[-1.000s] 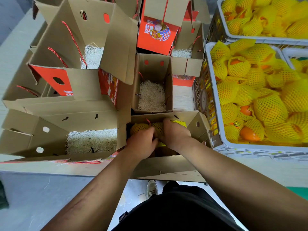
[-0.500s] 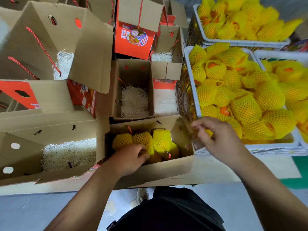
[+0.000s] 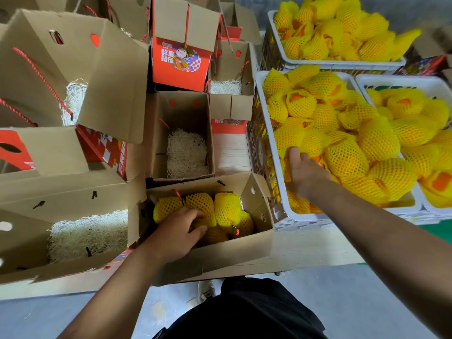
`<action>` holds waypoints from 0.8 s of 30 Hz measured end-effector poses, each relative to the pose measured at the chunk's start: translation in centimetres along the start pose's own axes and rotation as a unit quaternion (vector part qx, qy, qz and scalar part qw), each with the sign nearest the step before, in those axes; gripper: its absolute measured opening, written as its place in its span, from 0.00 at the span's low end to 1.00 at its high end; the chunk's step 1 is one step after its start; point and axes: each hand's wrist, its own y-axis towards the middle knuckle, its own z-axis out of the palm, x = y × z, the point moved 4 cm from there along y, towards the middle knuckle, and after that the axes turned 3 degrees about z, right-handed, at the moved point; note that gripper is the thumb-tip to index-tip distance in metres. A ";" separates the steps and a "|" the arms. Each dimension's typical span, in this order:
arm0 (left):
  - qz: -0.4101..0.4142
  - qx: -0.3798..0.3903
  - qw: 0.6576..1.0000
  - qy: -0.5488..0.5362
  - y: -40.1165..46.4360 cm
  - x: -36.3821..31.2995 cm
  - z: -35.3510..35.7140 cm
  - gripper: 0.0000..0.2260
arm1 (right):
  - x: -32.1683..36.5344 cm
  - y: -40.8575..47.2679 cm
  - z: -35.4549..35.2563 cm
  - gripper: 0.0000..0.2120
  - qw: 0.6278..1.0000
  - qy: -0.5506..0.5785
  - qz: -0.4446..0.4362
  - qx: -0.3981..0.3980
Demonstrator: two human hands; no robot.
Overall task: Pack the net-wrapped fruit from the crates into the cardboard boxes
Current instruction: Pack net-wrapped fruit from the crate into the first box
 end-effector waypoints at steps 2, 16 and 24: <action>0.004 -0.006 1.000 -0.012 0.0 -0.1 -0.2 0.16 | 0.3 0.0 0.4 0.37 0.999 0.007 -0.005 -0.031; 0.003 -0.028 0.996 -0.083 -0.3 0.9 -1.0 0.13 | 3.0 -8.0 -6.1 0.38 0.929 0.247 -0.226 -0.158; -0.064 -0.074 0.948 -0.304 -0.6 1.3 -2.2 0.13 | 16.0 -10.6 2.0 0.38 0.874 0.221 -0.427 0.065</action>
